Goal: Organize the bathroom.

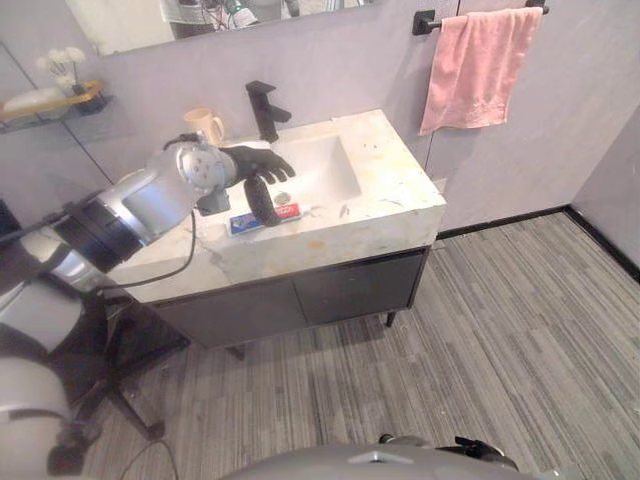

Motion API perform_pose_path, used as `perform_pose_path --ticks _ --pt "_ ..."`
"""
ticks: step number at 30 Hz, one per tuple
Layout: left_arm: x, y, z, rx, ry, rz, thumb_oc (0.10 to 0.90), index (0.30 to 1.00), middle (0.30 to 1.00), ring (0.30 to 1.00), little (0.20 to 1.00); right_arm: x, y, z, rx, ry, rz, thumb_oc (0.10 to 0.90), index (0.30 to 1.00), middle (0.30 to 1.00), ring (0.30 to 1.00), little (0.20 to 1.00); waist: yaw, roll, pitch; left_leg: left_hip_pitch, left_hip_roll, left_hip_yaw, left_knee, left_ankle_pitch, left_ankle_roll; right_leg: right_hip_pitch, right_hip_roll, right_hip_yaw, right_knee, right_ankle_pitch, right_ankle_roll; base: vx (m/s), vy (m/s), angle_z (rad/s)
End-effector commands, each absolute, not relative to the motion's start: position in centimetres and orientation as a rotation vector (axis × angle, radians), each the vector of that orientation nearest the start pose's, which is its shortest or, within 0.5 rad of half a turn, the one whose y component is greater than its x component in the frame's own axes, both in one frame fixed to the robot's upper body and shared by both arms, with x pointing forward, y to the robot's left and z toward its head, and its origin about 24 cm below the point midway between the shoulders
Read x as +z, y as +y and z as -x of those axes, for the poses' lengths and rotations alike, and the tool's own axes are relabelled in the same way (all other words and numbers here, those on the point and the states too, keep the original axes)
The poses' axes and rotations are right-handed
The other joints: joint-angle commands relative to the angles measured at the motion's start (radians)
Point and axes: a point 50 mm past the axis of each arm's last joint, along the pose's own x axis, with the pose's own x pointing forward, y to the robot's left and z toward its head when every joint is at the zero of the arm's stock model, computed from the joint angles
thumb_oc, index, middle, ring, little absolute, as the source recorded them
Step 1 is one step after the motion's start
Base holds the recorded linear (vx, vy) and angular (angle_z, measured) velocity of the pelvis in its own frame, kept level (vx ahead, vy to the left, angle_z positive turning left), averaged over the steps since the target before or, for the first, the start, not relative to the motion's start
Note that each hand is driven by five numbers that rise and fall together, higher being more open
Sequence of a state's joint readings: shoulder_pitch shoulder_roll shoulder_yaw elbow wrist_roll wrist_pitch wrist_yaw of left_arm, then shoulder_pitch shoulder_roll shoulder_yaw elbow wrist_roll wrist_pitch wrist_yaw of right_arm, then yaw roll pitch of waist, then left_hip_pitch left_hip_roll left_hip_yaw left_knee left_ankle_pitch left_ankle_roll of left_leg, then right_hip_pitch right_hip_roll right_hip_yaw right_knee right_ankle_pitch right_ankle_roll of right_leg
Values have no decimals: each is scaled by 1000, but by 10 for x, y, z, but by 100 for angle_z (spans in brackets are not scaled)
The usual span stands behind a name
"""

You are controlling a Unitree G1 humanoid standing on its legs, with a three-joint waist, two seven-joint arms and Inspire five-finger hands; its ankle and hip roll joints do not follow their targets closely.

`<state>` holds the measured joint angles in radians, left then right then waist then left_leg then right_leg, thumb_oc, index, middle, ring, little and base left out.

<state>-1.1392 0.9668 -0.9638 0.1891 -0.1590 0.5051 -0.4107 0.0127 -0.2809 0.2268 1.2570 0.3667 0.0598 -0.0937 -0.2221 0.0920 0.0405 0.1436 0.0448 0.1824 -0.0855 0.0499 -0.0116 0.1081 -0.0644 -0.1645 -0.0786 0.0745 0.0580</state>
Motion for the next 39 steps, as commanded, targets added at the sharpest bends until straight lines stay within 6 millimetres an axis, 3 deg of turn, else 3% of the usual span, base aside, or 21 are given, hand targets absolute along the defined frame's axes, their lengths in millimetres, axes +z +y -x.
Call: perform_pose_path --ticks 1,5,22,39 --pt "320 208 -365 -126 6 -1308 800 900 900 900 900 -157 -265 -78 -315 1296 148 800 900 900 900 900 11 8 2 -43 4 44 159 -121 -26 -20 20 6 83 -139 91 43 -26 1" --pt "319 224 -363 -158 102 -1296 800 900 900 900 900 -156 -267 -76 -321 1288 148 800 900 900 900 900 20 7 11 -53 4 32 173 -123 -25 -18 21 -7 99 -151 84 11 -4 2" --pt "325 252 -360 -96 171 -1324 800 900 900 900 900 -158 -263 -73 -323 1285 129 800 900 900 900 900 38 -1 17 -62 -1 8 193 -130 -20 -8 28 -28 119 -172 75 20 -15 4" --pt "297 260 -368 -95 216 -1247 800 900 900 900 900 -158 -268 -60 -341 1300 121 800 900 900 900 900 14 -11 32 -65 1 15 210 -138 -17 -7 32 -25 133 -182 70 38 -15 0"
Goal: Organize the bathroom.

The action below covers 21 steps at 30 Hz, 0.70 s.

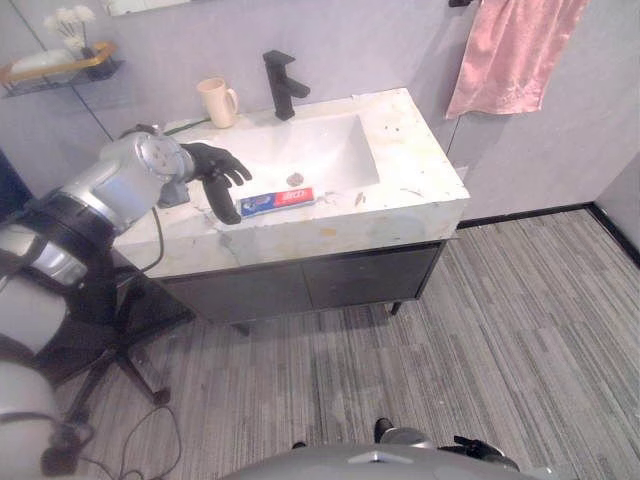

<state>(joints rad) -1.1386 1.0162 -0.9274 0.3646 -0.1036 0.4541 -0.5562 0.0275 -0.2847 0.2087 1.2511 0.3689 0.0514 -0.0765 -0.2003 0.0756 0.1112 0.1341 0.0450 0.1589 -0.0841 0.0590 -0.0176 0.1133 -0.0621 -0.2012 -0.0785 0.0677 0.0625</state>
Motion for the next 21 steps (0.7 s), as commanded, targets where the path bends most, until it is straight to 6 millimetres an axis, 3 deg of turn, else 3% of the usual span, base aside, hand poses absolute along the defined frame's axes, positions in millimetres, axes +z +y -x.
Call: perform_pose_path --ticks 1,9,21 --pt "295 260 -369 -95 218 -1260 800 900 900 900 900 -158 -268 -59 -341 1302 121 800 900 900 900 900 -9 4 -38 -57 1 39 210 -148 -12 -12 30 12 134 -175 65 37 -6 -5" --pt "290 264 -371 -60 223 -1328 800 900 900 900 900 -158 -271 -50 -328 1312 130 800 900 900 900 900 -25 -3 -33 -63 2 45 221 -152 -11 -17 31 14 144 -181 62 52 -14 -3" --pt "240 262 -372 -185 361 -1211 800 900 900 900 900 -155 -278 -53 -322 1290 144 800 900 900 900 900 -28 -10 -24 -70 3 40 246 -162 -10 -13 33 12 164 -199 51 30 5 -2"
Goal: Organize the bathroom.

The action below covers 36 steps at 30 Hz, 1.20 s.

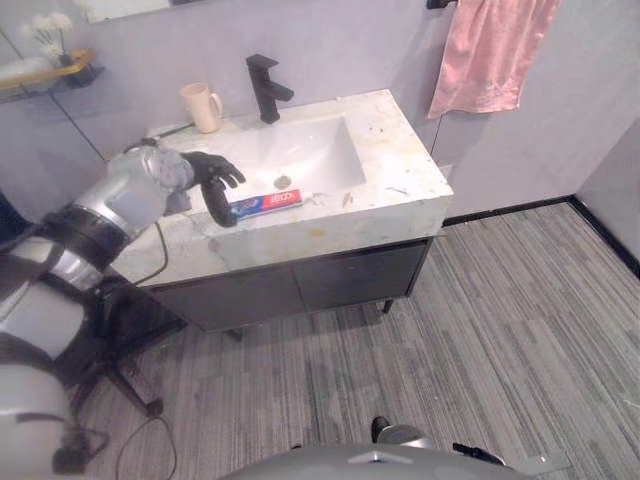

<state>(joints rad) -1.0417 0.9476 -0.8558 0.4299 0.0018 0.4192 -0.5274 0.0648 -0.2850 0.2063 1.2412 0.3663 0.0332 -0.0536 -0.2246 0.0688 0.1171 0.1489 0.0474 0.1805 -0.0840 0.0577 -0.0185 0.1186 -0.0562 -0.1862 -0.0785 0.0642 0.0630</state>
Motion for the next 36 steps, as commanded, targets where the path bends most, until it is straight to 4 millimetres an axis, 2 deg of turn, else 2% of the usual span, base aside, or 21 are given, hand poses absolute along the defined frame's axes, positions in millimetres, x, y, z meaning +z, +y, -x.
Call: perform_pose_path --ticks 1,11,14,22,28,36 --pt "238 263 -372 -189 374 -1203 800 900 900 900 900 -154 -278 -54 -324 1288 144 800 900 900 900 900 -3 -3 -29 -86 1 16 247 -160 -10 -18 27 -2 165 -196 50 0 0 0" --pt "235 264 -369 -182 388 -1204 800 900 900 900 900 -155 -278 -52 -330 1295 136 800 900 900 900 900 4 0 -30 -91 -2 9 256 -162 -9 -14 26 -12 172 -203 46 5 1 0" --pt "237 267 -369 -162 371 -1248 800 900 900 900 900 -155 -277 -48 -328 1300 137 800 900 900 900 900 4 0 -32 -91 -3 5 256 -162 -8 -13 27 -12 173 -204 45 22 -3 -1" --pt "244 271 -369 -109 310 -1230 800 900 900 900 900 -156 -276 -44 -323 1310 146 800 900 900 900 900 2 -3 -32 -89 -5 4 258 -163 -8 -12 28 -13 179 -208 44 0 0 0" --pt "257 268 -371 -54 235 -1266 800 900 900 900 900 -157 -274 -41 -316 1316 137 800 900 900 900 900 5 -7 -34 -92 -4 1 261 -163 -9 -9 29 -17 178 -208 43 3 -5 0" --pt "255 270 -373 -54 245 -1287 800 900 900 900 900 -159 -268 -40 -308 1321 133 800 900 900 900 900 4 -12 -39 -90 -5 -1 258 -161 -10 -5 33 -16 170 -204 43 4 -3 0"
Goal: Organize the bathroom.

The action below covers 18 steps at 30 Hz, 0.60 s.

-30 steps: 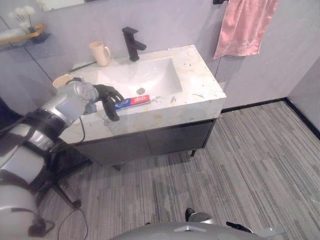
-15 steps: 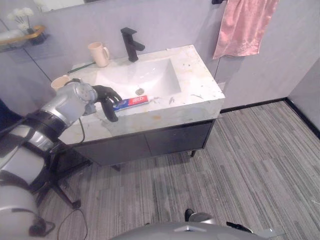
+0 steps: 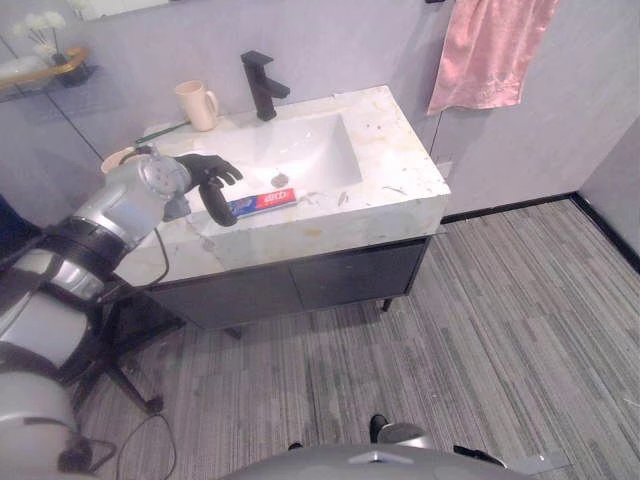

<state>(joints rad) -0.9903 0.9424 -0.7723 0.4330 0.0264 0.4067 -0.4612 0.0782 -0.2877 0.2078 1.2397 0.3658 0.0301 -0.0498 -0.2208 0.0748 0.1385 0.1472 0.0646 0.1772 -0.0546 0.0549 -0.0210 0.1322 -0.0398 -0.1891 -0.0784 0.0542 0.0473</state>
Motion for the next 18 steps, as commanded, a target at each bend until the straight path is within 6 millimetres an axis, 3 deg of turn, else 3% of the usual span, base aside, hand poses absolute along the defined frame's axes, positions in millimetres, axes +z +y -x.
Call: perform_pose_path --ticks 1,2,6,8,10,12,14,18 --pt "254 270 -374 -57 250 -1280 800 900 900 900 900 -159 -268 -39 -308 1326 133 800 900 900 900 900 -1 -20 -60 -91 -23 9 241 -164 -9 -18 17 -10 170 -194 58 31 -27 1" --pt "253 269 -374 -57 252 -1280 800 900 900 900 900 -159 -267 -40 -305 1328 134 800 900 900 900 900 -1 -26 -59 -109 -25 18 280 -172 -13 -17 16 -4 172 -194 53 20 -52 2" --pt "252 267 -376 -46 210 -1250 800 900 900 900 900 -157 -271 -49 -277 1313 165 800 900 900 900 900 12 -57 -24 -310 -8 -3 587 -104 -24 -15 22 10 181 -187 14 -25 -58 6" --pt "250 265 -377 -53 200 -1261 800 900 900 900 900 -155 -275 -52 -310 1299 144 800 900 900 900 900 22 -55 -4 -332 -16 -9 561 -86 -18 -12 37 11 190 -195 8 29 42 2" --pt "246 265 -375 -53 193 -1280 800 900 900 900 900 -152 -282 -56 -317 1269 142 800 900 900 900 900 32 -31 12 -258 -40 -37 305 -45 -26 -11 70 20 205 -209 22 159 187 -11" --pt "243 264 -376 -32 189 -1257 800 900 900 900 900 -150 -286 -59 -318 1256 159 800 900 900 900 900 35 -21 16 -233 -22 -72 168 5 -30 -8 77 33 211 -217 29 164 186 -15" --pt "241 264 -378 -17 208 -1267 800 900 900 900 900 -150 -283 -64 -326 1241 141 800 900 900 900 900 32 -21 11 -204 -43 -95 150 -34 -16 -27 61 35 228 -217 42 116 120 -20" --pt "244 263 -380 6 228 -1271 800 900 900 900 900 -154 -272 -65 -296 1241 144 800 900 900 900 900 15 -4 -4 -121 -48 -79 57 -34 -9 -51 38 13 237 -207 71 100 76 -23"
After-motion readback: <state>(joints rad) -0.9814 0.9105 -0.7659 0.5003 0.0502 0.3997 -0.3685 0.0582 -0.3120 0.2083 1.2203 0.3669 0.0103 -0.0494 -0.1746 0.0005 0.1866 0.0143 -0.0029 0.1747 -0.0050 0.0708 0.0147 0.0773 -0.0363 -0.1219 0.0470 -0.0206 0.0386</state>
